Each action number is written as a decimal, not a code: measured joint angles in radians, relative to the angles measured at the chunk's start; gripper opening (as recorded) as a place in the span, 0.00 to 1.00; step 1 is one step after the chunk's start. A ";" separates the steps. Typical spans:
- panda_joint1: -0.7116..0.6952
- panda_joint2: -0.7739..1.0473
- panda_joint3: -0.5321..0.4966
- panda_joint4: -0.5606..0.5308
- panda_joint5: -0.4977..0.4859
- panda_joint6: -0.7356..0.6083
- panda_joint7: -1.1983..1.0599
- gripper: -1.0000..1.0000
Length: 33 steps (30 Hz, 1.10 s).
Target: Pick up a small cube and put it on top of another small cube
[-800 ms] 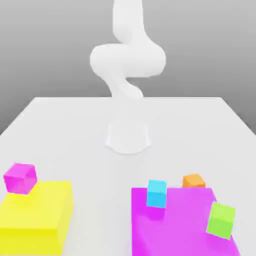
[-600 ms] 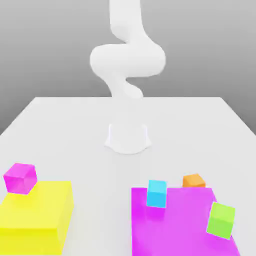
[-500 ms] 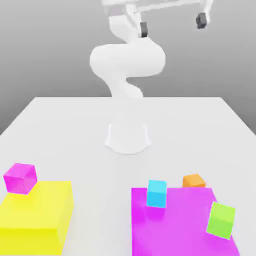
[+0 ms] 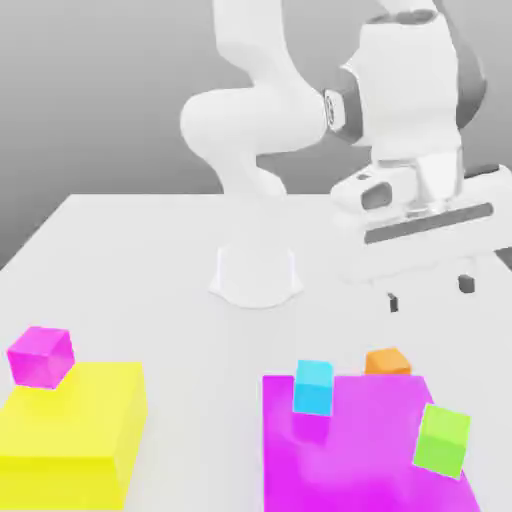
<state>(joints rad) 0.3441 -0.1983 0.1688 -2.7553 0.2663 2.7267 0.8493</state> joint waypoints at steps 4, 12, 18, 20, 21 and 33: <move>0.021 0.081 0.053 -0.072 -0.055 0.073 0.077 0.50; 0.030 0.223 0.068 -0.139 -0.306 0.201 0.289 0.50; 0.078 0.332 -0.022 -0.112 -0.458 0.285 0.393 0.50; 0.114 0.370 -0.065 -0.106 -0.491 0.316 0.419 0.50; 0.133 0.389 -0.086 -0.103 -0.503 0.330 0.429 0.50; 0.191 0.454 -0.145 -0.097 -0.523 0.386 0.454 0.00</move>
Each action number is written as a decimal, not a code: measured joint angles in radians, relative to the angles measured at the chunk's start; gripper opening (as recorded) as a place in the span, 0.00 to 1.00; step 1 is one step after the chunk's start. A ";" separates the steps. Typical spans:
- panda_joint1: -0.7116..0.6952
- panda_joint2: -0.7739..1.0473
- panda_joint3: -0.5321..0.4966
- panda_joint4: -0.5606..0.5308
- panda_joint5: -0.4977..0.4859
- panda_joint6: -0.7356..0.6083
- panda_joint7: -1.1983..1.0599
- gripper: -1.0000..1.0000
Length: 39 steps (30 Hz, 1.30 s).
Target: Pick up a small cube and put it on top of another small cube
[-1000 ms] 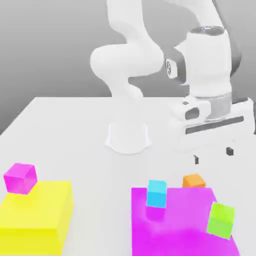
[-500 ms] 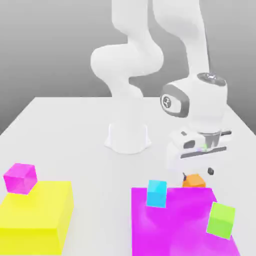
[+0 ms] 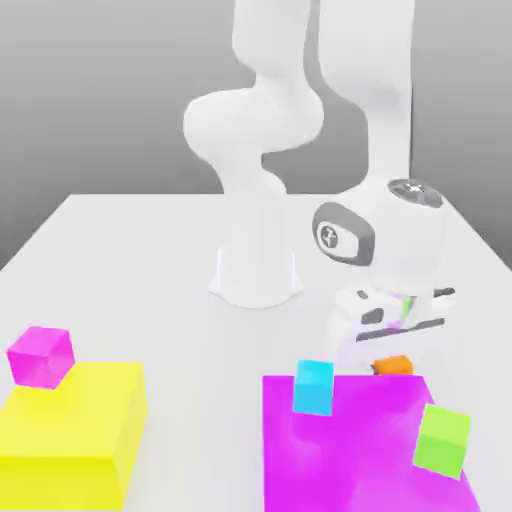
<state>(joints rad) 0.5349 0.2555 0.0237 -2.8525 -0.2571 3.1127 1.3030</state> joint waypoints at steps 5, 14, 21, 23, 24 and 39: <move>-0.066 -0.090 0.074 -0.010 0.052 -0.073 -0.048 0.00; -0.096 -0.252 0.163 -0.050 0.242 -0.201 -0.179 0.00; -0.187 -0.314 0.072 0.055 0.382 -0.317 -0.334 0.00; -0.232 -0.324 0.039 0.089 0.390 -0.355 -0.371 0.00; -0.254 -0.329 0.023 0.105 0.393 -0.373 -0.389 0.00; -0.551 -0.407 -0.288 0.346 0.381 -0.651 -0.620 0.00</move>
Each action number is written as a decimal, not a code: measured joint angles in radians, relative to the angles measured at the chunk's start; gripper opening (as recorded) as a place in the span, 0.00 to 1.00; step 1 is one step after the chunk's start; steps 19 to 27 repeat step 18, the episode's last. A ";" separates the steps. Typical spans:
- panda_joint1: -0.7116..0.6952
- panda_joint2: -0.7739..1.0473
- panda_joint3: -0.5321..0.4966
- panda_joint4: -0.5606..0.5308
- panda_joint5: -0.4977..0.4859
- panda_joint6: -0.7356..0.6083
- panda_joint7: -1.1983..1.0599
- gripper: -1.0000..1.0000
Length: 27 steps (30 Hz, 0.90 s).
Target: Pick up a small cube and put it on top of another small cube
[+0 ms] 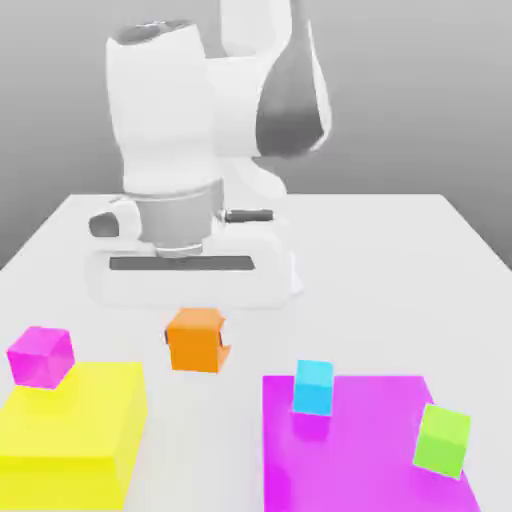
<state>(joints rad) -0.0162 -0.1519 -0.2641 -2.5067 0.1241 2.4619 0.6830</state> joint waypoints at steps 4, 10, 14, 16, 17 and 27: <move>-0.081 -0.023 -0.088 0.064 -0.012 -0.073 -0.055 0.00; -0.207 0.001 -0.153 0.004 -0.184 -0.091 -0.033 0.00; -0.206 0.101 -0.163 -0.034 -0.145 0.031 -0.069 0.00; -0.205 0.121 -0.165 -0.040 -0.137 0.056 -0.076 1.00; -0.205 0.121 -0.165 -0.040 -0.137 0.056 -0.076 1.00; -0.205 0.121 -0.165 -0.040 -0.137 0.056 -0.076 1.00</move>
